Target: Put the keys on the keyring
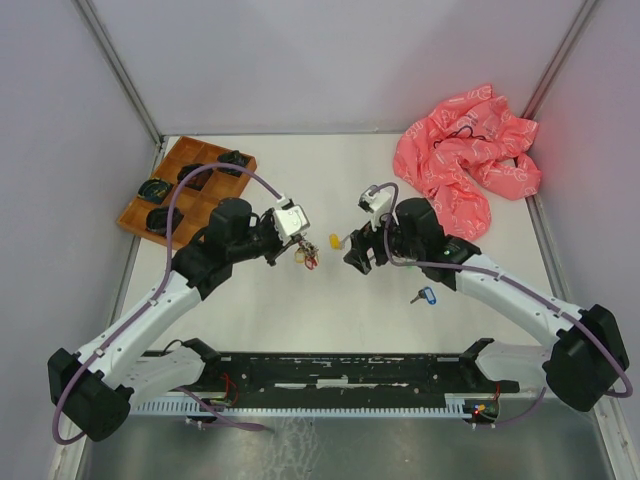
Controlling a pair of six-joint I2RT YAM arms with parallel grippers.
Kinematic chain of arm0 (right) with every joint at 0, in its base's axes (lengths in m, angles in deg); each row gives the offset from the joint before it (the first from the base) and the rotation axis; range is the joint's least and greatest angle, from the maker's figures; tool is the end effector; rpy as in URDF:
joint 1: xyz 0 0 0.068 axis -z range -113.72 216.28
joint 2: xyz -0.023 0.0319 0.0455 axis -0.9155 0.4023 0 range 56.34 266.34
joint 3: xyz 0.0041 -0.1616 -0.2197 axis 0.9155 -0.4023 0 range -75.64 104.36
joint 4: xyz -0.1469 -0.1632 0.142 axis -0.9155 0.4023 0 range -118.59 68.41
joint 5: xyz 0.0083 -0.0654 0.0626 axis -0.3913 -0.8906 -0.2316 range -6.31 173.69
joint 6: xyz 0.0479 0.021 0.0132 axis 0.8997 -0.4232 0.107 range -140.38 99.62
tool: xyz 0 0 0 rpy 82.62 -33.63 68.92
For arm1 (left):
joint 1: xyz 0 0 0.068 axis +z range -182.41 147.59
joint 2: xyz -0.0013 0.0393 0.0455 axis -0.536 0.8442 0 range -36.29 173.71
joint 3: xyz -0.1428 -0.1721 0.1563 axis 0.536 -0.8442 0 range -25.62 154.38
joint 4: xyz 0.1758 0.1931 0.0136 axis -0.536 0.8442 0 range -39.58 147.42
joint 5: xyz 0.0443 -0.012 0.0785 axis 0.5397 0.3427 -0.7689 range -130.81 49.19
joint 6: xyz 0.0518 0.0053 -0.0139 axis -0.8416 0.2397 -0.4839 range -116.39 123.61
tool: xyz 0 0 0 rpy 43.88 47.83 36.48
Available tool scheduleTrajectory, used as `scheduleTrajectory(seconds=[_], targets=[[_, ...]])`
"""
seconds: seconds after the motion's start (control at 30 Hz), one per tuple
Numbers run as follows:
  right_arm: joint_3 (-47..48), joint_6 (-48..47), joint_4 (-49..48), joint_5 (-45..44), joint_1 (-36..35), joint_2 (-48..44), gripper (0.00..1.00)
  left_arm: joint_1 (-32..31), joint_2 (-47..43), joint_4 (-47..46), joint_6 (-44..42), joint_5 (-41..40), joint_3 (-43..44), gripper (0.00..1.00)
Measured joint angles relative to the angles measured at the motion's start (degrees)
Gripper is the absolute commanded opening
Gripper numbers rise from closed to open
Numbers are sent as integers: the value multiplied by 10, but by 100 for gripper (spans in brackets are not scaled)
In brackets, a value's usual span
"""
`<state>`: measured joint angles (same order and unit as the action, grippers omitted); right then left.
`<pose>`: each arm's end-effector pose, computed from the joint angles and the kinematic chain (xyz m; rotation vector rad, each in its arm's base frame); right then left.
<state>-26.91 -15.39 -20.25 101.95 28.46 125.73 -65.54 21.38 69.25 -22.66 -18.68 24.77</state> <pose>0.2078 0.1755 0.2780 -0.7973 1.9914 0.7786 0.1816 -0.1345 0.3181 1.2066 1.6219 -0.4665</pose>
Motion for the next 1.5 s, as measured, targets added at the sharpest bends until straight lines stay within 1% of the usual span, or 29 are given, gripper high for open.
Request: scheduleTrajectory(seconds=[0.13, 0.23, 0.33, 0.47, 0.8, 0.93, 1.07, 1.3, 1.43, 1.5], targets=[[-6, 21, 32, -49, 0, 0, 87, 0, 0, 4, 13, -30, 0, 3], [-6, 28, 48, -77, 0, 10, 84, 0, 0, 6, 23, -54, -2, 3], [-1, 38, 67, -97, 1, 39, 80, 0, 0, 8, 29, -70, -5, 3], [23, 57, 101, -139, 1, 101, 78, 0, 10, 13, 44, -91, -5, 3], [76, 97, 161, -217, 15, 158, 70, 13, 28, 21, 67, -122, -5, 3], [78, 132, 201, -243, 36, 160, 65, 19, 40, 21, 74, -126, -5, 3], [72, 174, 240, -279, 50, 151, 64, 23, 42, 21, 79, -127, -5, 3], [9, 257, 304, -329, 80, 90, 58, 23, 49, 21, 89, -136, -5, 3], [-37, 302, 330, -334, 102, 63, 57, 23, 50, 21, 89, -144, -5, 3], [-50, 315, 331, -331, 108, 60, 59, 23, 50, 21, 89, -145, -5, 3]])
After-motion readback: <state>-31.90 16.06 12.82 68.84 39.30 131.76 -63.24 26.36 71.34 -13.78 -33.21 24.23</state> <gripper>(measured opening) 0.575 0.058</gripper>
